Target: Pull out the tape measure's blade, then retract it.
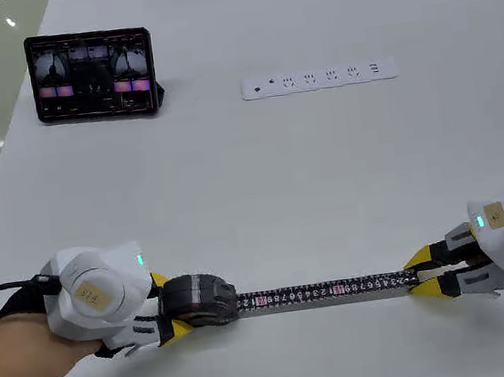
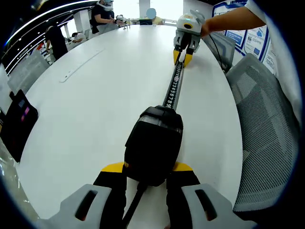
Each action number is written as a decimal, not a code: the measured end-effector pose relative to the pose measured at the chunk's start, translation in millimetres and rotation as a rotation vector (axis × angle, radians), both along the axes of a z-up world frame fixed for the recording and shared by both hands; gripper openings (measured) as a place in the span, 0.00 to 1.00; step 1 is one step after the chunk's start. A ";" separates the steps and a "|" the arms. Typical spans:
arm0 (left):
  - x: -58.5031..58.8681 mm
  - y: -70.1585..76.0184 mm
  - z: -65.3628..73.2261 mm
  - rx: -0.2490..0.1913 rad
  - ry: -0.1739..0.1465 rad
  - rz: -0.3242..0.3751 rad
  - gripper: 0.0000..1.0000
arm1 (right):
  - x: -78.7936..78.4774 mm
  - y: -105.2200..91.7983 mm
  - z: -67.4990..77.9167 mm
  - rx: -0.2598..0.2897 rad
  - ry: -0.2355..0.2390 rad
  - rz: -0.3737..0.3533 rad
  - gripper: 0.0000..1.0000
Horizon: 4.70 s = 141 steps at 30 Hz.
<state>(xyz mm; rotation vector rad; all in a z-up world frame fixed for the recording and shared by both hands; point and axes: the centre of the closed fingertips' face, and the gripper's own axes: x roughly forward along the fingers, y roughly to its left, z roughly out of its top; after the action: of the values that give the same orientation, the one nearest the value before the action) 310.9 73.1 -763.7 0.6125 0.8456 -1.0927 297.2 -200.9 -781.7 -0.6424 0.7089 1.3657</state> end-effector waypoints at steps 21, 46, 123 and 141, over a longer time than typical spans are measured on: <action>0.6 -1.5 0.5 0.000 -0.005 0.018 0.28 | -0.2 -8.5 4.8 -0.045 0.010 -0.006 0.10; 0.3 -1.3 1.5 0.003 -0.015 0.067 0.29 | -0.2 -7.3 7.3 -0.088 0.019 0.007 0.12; -4.4 5.3 35.5 -0.202 -0.052 0.383 0.65 | -9.2 5.0 44.2 0.078 0.011 -0.360 0.58; -25.4 13.5 43.8 -0.263 -0.073 0.450 0.73 | -9.7 0.3 55.7 0.101 -0.026 -0.462 0.72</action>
<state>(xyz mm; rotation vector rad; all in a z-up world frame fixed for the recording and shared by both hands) 285.5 86.6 -720.0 0.2228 0.7168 -0.7475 287.5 -200.6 -726.0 -0.3837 0.7103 0.9573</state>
